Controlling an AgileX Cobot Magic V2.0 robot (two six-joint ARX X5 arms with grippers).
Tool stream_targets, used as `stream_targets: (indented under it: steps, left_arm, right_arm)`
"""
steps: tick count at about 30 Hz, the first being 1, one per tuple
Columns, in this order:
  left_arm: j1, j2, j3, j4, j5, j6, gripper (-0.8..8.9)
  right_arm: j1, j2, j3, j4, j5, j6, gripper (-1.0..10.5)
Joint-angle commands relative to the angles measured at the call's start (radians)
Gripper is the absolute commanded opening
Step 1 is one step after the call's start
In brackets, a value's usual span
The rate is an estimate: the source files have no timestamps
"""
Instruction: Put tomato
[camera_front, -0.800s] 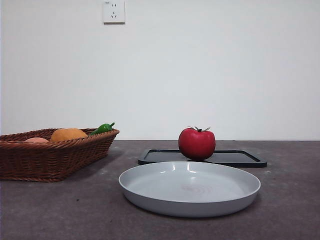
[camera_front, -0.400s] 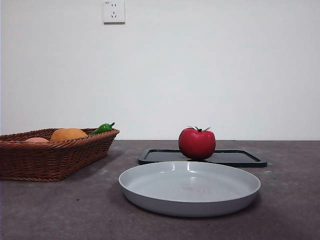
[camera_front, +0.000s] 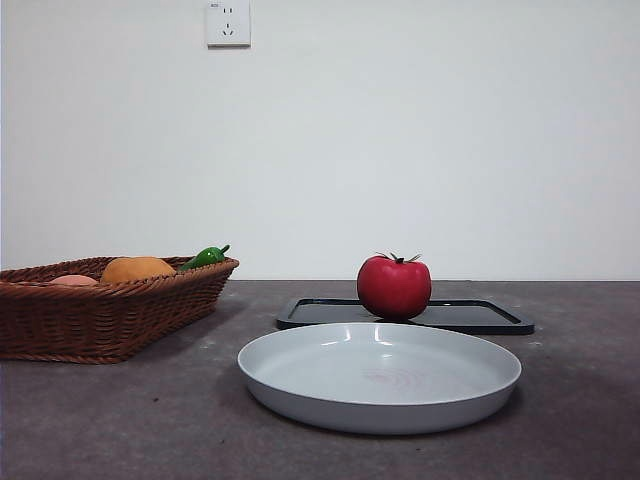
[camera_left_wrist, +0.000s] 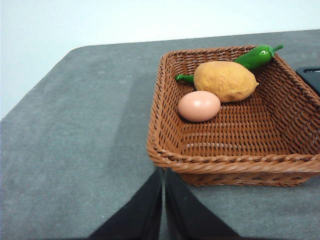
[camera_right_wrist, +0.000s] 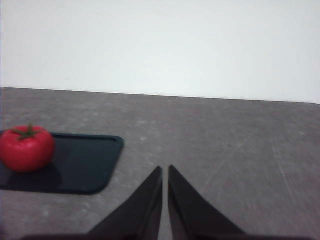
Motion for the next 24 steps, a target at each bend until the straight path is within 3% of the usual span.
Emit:
stream_targets:
  steps: [1,7,16,24]
  left_arm:
    - [0.002,-0.002,-0.018,-0.005,0.0,-0.005,0.09]
    - [0.002,-0.002,-0.018,-0.005,0.0,-0.005,0.09]
    - [0.002,-0.002,-0.018,-0.005,0.0,-0.005,0.09]
    - [0.002,-0.002,-0.018,-0.005,0.0,-0.005,0.09]
  right_arm:
    - [-0.005,-0.024,-0.044,0.025,0.027,0.027,0.1]
    - [-0.014,-0.064,-0.117,0.018,0.033,0.068,0.1]
    - [-0.015,-0.064,-0.117,-0.091,0.028,0.069,0.1]
    - [-0.015,-0.064,-0.116,-0.064,0.029,0.068,0.1]
